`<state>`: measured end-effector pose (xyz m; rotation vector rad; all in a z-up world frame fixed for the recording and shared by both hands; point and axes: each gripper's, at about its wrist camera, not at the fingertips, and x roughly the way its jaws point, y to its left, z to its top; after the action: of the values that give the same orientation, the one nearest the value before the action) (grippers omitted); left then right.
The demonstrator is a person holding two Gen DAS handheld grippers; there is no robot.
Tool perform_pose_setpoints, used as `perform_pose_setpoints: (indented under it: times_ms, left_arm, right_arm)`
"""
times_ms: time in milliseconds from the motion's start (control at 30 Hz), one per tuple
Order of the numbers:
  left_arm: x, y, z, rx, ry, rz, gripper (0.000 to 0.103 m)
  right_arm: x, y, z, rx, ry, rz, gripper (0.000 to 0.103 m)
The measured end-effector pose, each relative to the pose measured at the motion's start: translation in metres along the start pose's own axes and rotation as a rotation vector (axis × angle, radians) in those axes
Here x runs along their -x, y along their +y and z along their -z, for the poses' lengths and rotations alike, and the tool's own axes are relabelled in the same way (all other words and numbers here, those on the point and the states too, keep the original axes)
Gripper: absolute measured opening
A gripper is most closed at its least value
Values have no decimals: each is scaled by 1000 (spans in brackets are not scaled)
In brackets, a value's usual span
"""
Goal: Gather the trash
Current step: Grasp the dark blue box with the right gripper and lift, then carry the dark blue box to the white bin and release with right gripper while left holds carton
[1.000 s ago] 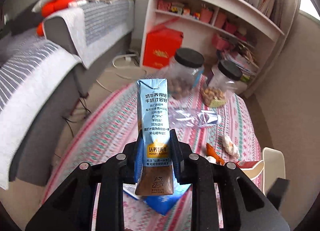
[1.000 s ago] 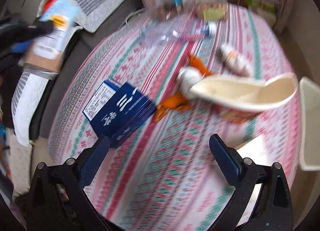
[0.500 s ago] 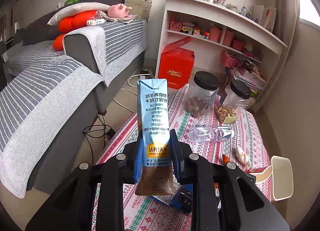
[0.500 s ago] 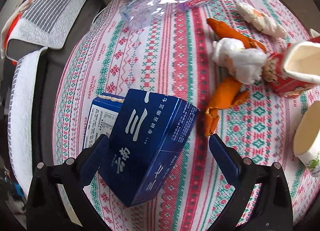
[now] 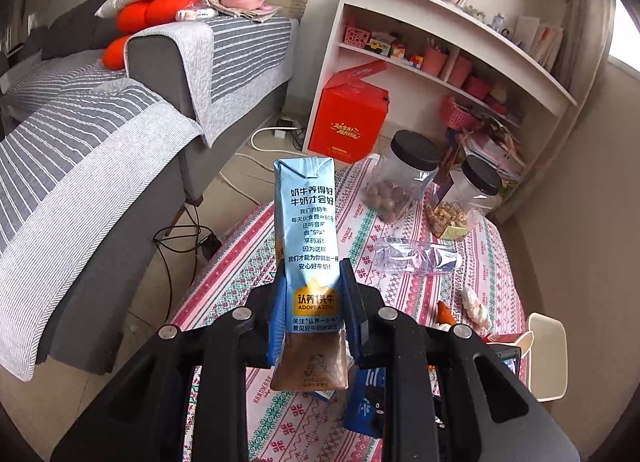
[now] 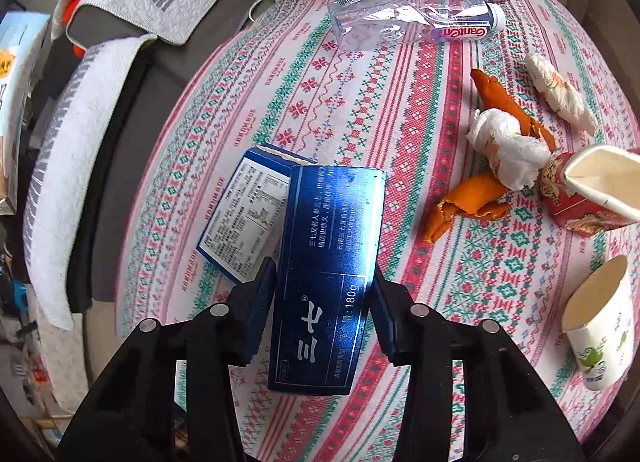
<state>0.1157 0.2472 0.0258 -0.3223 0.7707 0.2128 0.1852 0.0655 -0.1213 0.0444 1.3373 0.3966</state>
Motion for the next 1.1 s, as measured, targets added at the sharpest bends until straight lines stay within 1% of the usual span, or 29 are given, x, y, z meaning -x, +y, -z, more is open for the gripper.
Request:
perform_pose_setpoints:
  times_ms: [33,167,267,333,433,533,700,767,900,1100]
  left_arm:
    - [0,-1,0,1,1,1,25]
    - [0,0,1,6,4,4,25]
    - [-1,3,0,7,4,-6,25]
    - [-2,5,-1,11,6,-8,25]
    - [-3,4,-1,9,7,-12,25]
    - [-5,-2,1,-2,12,-11,25]
    - [-9,-21,6,-37,12,-5,25]
    - [-11,-31,8,-54,13,1,25]
    - [-19,-54,12,-86,18,17,25]
    - [-32,-98,23,-152,24,57,25]
  right_arm:
    - [-3,1,1,-5,3,-4,51]
    - [-21,-3,-1,-58,40,-77,51]
    - [-29,-6,3,-75,64,-78,50]
    - [-26,-3,3,-43,44,-57,38]
    - [-6,0,-2,1,-27,-38,38]
    - [30,0,-11,47,-124,-30,38]
    - [94,-15,-22,115,-282,1,38]
    - [110,-24,-27,123,-321,3,38]
    - [136,-50,-30,102,-380,-5,38]
    - [152,-111,-30,-35,-466,-19,38]
